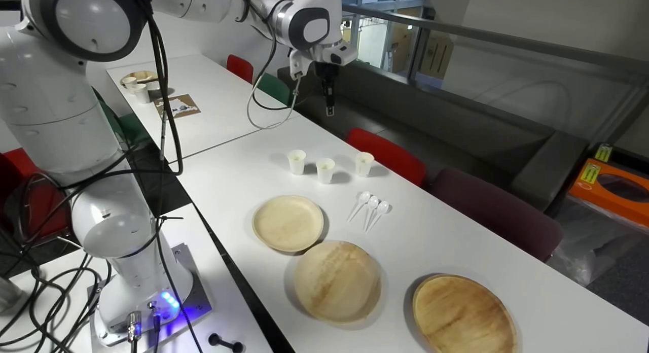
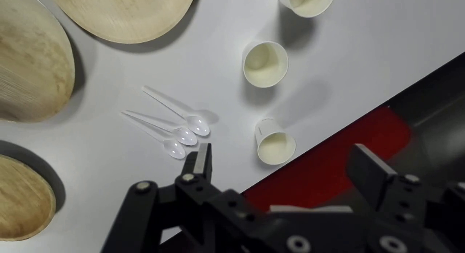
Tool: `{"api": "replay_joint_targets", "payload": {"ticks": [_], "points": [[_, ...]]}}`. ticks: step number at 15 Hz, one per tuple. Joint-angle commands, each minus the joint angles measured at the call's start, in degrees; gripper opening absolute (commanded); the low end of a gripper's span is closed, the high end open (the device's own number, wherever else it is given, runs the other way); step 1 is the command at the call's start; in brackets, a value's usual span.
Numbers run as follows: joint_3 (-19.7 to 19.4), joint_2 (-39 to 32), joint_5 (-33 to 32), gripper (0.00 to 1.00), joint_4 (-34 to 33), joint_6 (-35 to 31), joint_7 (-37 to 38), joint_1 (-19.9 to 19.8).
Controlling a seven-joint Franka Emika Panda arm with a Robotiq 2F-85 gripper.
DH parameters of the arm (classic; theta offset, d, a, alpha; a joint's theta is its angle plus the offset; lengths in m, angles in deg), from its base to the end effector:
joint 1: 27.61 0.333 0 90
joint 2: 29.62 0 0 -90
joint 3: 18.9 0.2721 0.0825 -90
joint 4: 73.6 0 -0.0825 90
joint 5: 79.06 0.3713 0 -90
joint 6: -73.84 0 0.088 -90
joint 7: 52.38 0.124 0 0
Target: Move the right cup to the right
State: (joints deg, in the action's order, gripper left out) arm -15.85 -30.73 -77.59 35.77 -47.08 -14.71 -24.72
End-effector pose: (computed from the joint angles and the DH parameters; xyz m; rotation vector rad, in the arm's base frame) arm 0.5702 0.0608 0.4449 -2.9212 0.8480 -0.2443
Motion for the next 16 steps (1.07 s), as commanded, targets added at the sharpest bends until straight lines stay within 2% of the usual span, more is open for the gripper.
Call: {"api": "replay_joint_targets", "payload": {"ticks": [1, 6, 16], "points": [[-0.14, -0.08, -0.02, 1.0, -0.24, 0.22, -0.01, 0.12], [0.02, -1.09, -0.08, 1.0, -1.86, 0.43, -0.75, 0.33], [-1.42, -14.47, -4.19, 1.0, -10.54, 0.37, 3.49, 2.19]]}}
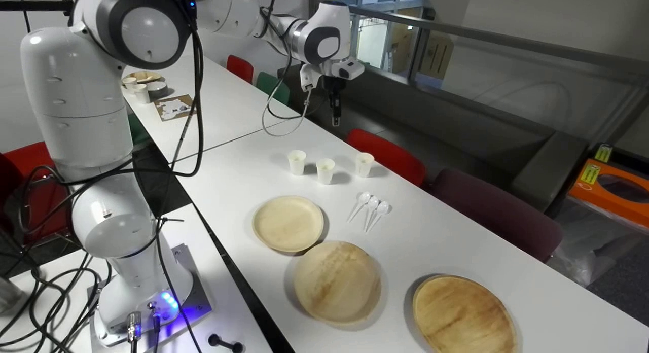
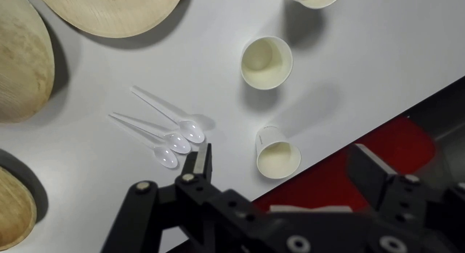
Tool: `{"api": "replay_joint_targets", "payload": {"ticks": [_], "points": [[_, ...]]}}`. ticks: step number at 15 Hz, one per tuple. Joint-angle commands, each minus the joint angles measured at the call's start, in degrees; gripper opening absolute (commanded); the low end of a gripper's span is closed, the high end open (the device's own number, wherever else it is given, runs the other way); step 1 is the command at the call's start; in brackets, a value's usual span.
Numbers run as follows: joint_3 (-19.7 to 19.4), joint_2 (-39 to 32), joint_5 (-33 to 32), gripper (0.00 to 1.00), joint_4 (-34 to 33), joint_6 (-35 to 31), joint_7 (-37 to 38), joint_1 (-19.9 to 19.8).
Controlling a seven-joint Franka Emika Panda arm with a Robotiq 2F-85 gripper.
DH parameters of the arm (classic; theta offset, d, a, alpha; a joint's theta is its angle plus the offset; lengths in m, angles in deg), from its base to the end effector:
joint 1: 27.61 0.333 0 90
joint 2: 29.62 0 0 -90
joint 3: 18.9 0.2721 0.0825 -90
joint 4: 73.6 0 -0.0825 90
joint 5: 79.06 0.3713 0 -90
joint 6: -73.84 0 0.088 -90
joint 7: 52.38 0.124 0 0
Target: Move the right cup to the right
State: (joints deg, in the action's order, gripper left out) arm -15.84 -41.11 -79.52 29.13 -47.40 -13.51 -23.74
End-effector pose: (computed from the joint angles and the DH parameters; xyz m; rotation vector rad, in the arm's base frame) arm 0.6057 0.0718 0.3940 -2.9676 0.8460 -0.1727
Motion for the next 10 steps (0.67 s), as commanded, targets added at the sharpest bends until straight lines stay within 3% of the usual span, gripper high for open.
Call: {"api": "replay_joint_targets", "payload": {"ticks": [1, 10], "points": [[-1.7, -5.33, -2.58, 1.0, -4.48, 1.02, 2.35, 1.26], [-2.81, -10.11, -2.91, 1.0, -1.87, 5.37, -7.25, 1.77]]}}
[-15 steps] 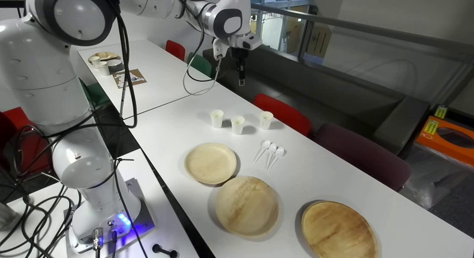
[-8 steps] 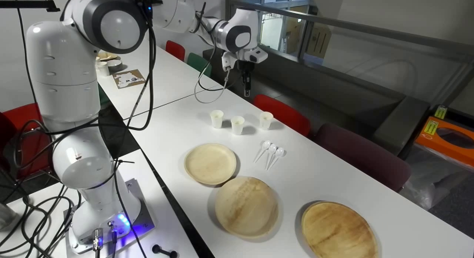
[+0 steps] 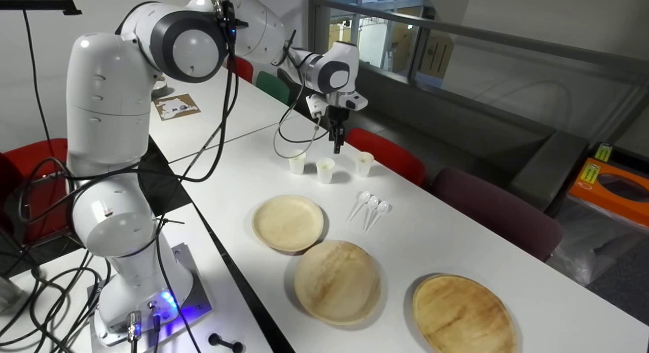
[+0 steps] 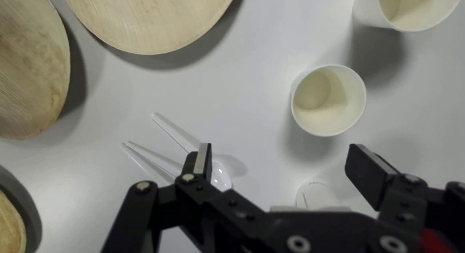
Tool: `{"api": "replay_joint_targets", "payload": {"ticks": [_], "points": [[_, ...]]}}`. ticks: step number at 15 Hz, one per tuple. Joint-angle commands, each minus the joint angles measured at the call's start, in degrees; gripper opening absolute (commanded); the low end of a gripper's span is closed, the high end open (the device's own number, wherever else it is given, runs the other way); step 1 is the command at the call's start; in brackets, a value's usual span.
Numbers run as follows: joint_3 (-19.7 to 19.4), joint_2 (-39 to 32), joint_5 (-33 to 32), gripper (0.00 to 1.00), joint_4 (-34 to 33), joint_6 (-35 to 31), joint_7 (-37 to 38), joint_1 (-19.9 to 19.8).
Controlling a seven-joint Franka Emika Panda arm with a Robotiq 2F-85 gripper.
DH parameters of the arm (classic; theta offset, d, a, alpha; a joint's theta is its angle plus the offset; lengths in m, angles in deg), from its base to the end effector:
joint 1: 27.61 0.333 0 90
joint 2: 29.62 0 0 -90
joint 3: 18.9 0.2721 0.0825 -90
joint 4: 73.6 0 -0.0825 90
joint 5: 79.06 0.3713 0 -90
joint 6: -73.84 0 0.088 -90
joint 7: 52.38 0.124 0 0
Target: Move the right cup to the right
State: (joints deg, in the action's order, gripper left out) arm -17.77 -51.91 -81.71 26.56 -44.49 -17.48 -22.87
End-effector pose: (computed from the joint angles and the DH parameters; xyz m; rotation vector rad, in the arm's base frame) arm 0.6132 0.0593 0.2939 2.9950 -0.7400 -0.0864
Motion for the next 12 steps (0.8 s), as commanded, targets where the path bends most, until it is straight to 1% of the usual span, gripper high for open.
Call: {"api": "replay_joint_targets", "payload": {"ticks": [1, 8, 12], "points": [[-1.09, -0.3, 0.48, 1.0, 0.03, 0.76, -1.41, 1.06], [-1.1, -0.52, 0.46, 1.0, 0.16, 1.39, -2.45, 1.24], [-1.18, -1.31, -1.62, 1.0, 0.15, 0.09, -3.96, 2.0]]}}
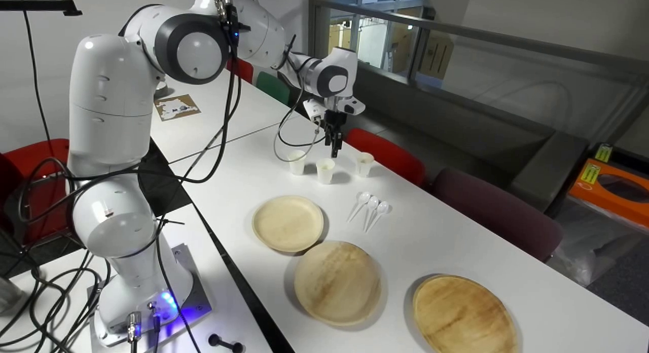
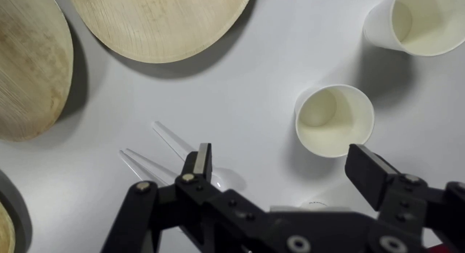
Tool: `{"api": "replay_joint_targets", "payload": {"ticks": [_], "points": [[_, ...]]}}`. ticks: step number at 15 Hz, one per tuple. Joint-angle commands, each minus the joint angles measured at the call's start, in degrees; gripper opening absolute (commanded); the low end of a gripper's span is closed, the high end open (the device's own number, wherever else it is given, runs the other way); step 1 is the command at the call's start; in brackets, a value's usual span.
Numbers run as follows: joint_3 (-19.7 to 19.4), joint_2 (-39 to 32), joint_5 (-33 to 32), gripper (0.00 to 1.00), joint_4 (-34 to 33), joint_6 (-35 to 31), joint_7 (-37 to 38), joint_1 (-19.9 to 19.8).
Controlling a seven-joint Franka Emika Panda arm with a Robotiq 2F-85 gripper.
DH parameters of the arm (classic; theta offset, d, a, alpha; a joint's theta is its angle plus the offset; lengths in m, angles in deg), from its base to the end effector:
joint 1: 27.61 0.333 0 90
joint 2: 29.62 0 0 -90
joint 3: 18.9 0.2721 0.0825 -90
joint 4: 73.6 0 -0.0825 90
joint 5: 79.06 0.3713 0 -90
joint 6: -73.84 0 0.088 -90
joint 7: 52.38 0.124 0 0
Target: Move the right cup to the right
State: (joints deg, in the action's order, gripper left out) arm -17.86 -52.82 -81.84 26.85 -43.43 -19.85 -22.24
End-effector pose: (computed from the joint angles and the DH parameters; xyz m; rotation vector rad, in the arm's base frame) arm 0.6082 0.0644 0.2806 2.9972 -0.6581 -0.1433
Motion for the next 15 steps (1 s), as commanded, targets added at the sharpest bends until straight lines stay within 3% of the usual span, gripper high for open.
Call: {"api": "replay_joint_targets", "payload": {"ticks": [1, 15], "points": [[-1.1, -1.22, -1.81, 1.0, -0.59, -0.86, -1.72, 1.59], [-1.78, -8.78, -2.64, 1.0, -1.03, -7.71, -6.52, 3.36]]}}
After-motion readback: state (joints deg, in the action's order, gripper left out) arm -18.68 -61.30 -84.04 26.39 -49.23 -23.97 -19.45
